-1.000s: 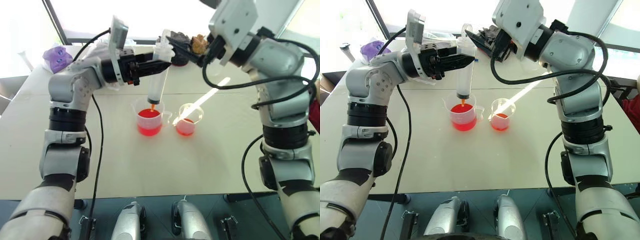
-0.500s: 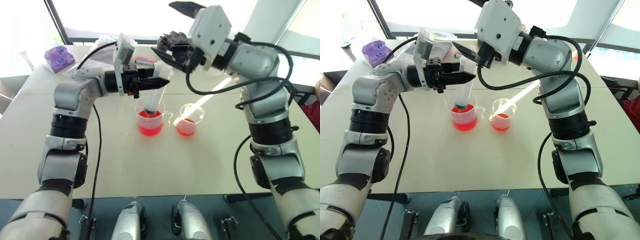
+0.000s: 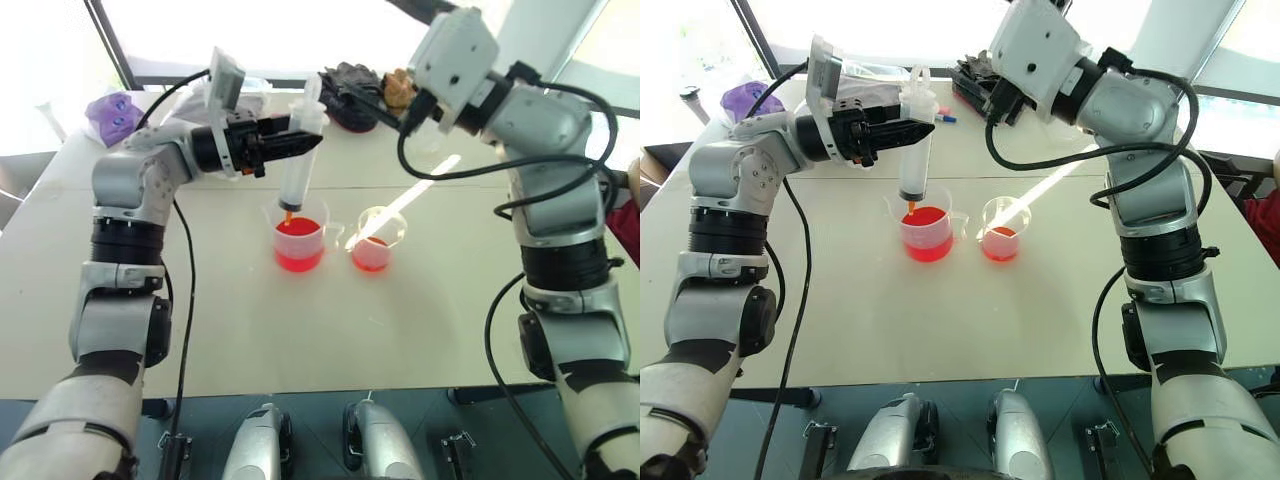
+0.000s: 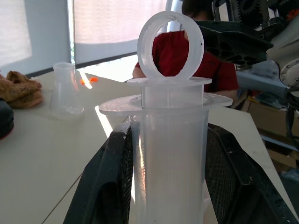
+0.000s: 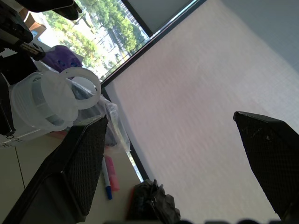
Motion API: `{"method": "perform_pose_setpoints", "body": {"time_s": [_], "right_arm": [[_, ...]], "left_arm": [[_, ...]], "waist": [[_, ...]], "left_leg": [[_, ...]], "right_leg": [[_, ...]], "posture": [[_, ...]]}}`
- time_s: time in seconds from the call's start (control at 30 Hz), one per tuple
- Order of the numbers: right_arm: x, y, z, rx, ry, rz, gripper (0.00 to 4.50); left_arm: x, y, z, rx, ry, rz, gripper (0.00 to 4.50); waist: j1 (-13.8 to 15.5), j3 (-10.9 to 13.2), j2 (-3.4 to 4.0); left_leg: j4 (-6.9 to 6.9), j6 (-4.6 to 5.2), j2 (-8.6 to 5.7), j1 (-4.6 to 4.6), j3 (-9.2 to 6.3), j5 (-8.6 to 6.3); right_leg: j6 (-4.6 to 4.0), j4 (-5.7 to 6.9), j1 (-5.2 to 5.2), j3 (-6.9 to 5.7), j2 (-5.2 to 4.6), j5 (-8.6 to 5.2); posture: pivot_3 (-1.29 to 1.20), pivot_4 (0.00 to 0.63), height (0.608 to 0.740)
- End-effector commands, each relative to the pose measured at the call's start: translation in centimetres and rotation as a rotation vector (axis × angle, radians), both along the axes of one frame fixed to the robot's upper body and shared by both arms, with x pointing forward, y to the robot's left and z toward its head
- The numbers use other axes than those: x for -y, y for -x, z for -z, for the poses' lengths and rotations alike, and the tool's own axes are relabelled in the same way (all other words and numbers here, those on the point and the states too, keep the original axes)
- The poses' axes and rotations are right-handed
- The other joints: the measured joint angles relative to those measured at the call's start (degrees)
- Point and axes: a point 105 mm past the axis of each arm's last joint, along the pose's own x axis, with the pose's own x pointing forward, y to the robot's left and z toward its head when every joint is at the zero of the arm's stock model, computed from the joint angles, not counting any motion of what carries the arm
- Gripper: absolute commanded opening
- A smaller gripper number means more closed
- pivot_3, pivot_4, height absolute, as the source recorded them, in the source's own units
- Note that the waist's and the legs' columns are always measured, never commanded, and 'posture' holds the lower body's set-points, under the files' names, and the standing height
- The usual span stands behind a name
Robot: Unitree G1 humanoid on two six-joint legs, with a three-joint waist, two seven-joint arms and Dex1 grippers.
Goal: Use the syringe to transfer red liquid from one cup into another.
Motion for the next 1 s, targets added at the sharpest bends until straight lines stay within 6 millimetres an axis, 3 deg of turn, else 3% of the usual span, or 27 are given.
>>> {"method": "perform_pose_setpoints", "body": {"time_s": [0.03,0.37,0.8,1.0], "right_arm": [[-0.4,0.6,-1.0,0.057,-0.008,-0.013,4.5],[-3.0,0.9,0.0,0.025,-0.007,-0.099,4.5],[-4.0,-0.3,1.2,0.056,0.072,-0.097,4.5],[-4.8,0.3,1.6,0.076,0.106,-0.12,4.5]], "left_arm": [[0.3,0.6,-1.9,0.073,0.024,0.021,1.6],[1.4,0.9,-0.7,0.063,-0.013,0.069,1.6],[1.5,0.6,1.6,0.067,-0.107,0.077,1.6],[1.1,0.5,2.8,0.072,-0.126,0.057,1.6]], "waist": [[0.0,0.0,0.0],[0.1,0.0,0.0],[0.0,0.0,0.0],[0.0,0.0,0.01]], "left_leg": [[0.0,0.0,0.0,0.0,0.0,0.0],[0.0,0.0,0.0,0.0,0.0,0.0],[0.0,0.0,0.0,0.0,0.0,0.0],[0.0,0.0,0.01,0.0,0.0,0.0]], "right_leg": [[0.0,0.0,0.0,0.0,0.0,0.0],[0.0,-0.01,0.0,0.0,0.0,0.0],[0.0,-0.01,0.0,0.0,0.01,0.0],[0.0,-0.01,0.0,0.0,0.01,0.0]], "posture": [[0.0,0.15,0.74],[0.0,0.15,0.74],[0.0,0.15,0.74],[0.0,0.15,0.74]]}}
